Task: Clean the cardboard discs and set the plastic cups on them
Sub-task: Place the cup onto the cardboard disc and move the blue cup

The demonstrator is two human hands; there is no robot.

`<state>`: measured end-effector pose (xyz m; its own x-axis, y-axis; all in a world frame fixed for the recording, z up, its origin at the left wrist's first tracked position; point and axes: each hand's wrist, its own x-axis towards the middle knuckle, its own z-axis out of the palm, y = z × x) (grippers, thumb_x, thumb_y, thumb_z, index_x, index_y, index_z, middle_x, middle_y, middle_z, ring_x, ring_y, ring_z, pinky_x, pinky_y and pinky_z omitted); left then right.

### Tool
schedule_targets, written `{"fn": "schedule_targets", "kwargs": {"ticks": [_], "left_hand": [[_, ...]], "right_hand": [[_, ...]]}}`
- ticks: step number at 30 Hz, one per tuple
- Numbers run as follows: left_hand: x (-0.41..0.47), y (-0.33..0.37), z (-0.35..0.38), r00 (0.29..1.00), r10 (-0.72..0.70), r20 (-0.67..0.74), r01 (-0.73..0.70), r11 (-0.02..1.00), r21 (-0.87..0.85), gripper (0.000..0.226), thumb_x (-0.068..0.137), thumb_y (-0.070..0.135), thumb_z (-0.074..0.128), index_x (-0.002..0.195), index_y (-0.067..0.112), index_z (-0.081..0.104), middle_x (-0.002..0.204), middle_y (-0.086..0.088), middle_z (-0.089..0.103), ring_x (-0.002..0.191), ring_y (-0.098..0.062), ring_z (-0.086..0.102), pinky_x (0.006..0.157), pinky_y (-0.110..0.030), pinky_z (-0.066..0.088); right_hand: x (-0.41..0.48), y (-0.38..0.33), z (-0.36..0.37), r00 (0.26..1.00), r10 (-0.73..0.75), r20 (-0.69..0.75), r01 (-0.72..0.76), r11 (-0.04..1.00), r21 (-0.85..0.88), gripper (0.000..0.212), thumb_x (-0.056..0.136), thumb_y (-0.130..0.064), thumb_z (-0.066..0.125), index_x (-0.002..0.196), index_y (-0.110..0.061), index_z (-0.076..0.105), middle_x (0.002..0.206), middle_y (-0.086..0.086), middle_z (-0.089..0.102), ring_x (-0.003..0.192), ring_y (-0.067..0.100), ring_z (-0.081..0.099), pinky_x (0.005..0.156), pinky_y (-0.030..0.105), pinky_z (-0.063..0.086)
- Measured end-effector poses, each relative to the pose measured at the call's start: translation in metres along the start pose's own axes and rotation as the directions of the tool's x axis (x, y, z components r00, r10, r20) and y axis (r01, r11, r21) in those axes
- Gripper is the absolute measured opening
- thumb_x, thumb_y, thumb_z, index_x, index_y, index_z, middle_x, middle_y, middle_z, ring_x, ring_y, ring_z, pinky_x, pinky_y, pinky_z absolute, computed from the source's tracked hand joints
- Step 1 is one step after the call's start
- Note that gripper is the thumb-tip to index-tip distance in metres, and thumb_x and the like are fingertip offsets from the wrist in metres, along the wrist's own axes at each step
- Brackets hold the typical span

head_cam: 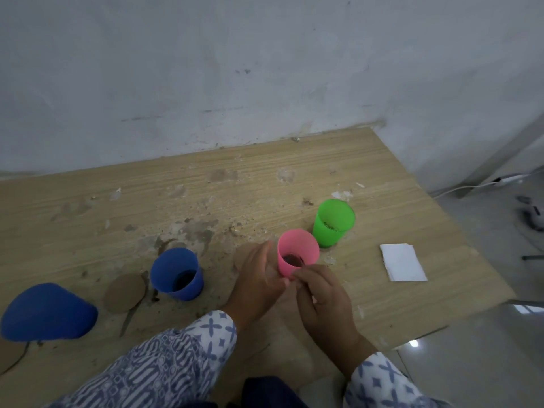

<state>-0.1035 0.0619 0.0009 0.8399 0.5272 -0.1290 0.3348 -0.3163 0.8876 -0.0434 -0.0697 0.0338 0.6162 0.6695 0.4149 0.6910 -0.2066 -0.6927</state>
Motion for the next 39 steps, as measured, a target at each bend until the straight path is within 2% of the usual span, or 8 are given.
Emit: {"fn": "schedule_targets", "kwargs": {"ticks": [4,6,11,15,19,28,32,39], "left_hand": [[0.011,0.004,0.005,0.999,0.037,0.011,-0.036,0.994,-0.100,0.070,0.068,0.032,0.080,0.128,0.031,0.044,0.121,0.009,0.056,0.108,-0.006,0.057,0.089,-0.035,0.054],[0.016,0.002,0.007,1.000,0.019,0.023,-0.017,0.996,-0.091,0.087,0.064,0.042,0.085,0.136,0.029,0.038,0.128,0.007,0.053,0.115,-0.010,0.055,0.091,-0.041,0.053],[0.019,0.004,0.012,0.999,0.001,0.048,0.006,0.991,-0.134,0.100,0.068,0.035,0.084,0.146,0.027,0.021,0.140,0.008,0.039,0.126,-0.007,0.043,0.101,-0.028,0.043],[0.019,0.000,0.016,1.000,0.008,0.029,-0.003,0.988,-0.153,0.091,0.067,0.032,0.084,0.141,0.025,0.032,0.136,0.004,0.047,0.122,-0.007,0.049,0.095,-0.023,0.048],[0.018,-0.001,0.018,1.000,0.002,0.022,0.002,0.983,-0.185,0.084,0.070,0.026,0.082,0.139,0.024,0.034,0.134,0.005,0.048,0.120,-0.004,0.050,0.088,-0.009,0.046],[0.013,-0.001,0.002,0.995,-0.005,-0.101,-0.016,0.980,-0.199,0.086,0.070,0.033,0.082,0.141,0.024,0.035,0.135,0.006,0.048,0.121,-0.006,0.050,0.097,-0.021,0.047],[0.011,-0.006,-0.013,0.985,-0.023,-0.171,-0.014,0.977,-0.212,0.086,0.066,0.043,0.081,0.138,0.030,0.036,0.134,0.009,0.050,0.121,-0.006,0.051,0.098,-0.032,0.049],[0.007,-0.015,-0.027,0.960,-0.077,-0.269,0.003,0.964,-0.264,0.080,0.072,0.032,0.080,0.138,0.027,0.036,0.134,0.009,0.049,0.119,-0.004,0.051,0.094,-0.022,0.049]], "right_hand": [[0.016,0.016,-0.013,0.994,0.066,-0.089,-0.072,0.995,-0.068,0.030,0.079,-0.017,0.050,0.108,-0.017,0.059,0.102,0.006,0.058,0.090,0.021,0.056,0.074,0.038,0.051],[0.019,0.027,-0.014,0.985,0.153,-0.075,-0.158,0.986,-0.059,0.040,0.077,-0.016,0.052,0.117,-0.015,0.057,0.110,0.002,0.052,0.097,0.020,0.054,0.076,0.043,0.052],[0.014,0.040,-0.004,0.928,0.369,0.059,-0.370,0.929,0.012,0.064,0.079,-0.023,0.057,0.138,-0.012,0.037,0.126,0.009,0.045,0.108,0.018,0.050,0.084,0.028,0.048],[0.014,0.045,0.005,0.872,0.471,0.131,-0.485,0.869,0.103,0.068,0.083,-0.011,0.064,0.142,-0.016,0.031,0.132,0.007,0.045,0.111,0.014,0.051,0.085,0.021,0.047],[0.015,0.045,0.004,0.872,0.459,0.170,-0.480,0.870,0.114,0.059,0.085,-0.014,0.062,0.138,-0.025,0.039,0.120,-0.007,0.053,0.104,0.004,0.051,0.075,0.000,0.038],[0.034,0.038,0.011,0.905,0.363,0.220,-0.397,0.908,0.136,0.053,0.083,-0.012,0.061,0.131,-0.028,0.046,0.114,-0.012,0.057,0.099,0.000,0.055,0.073,0.001,0.040],[0.047,0.034,0.025,0.904,0.315,0.289,-0.380,0.902,0.205,0.053,0.083,-0.008,0.062,0.130,-0.029,0.048,0.119,-0.007,0.060,0.105,-0.003,0.056,0.082,0.011,0.048],[0.062,0.024,0.043,0.906,0.238,0.351,-0.330,0.915,0.233,0.050,0.082,-0.007,0.064,0.126,-0.026,0.053,0.116,-0.009,0.060,0.101,-0.006,0.055,0.074,0.000,0.041]]}}
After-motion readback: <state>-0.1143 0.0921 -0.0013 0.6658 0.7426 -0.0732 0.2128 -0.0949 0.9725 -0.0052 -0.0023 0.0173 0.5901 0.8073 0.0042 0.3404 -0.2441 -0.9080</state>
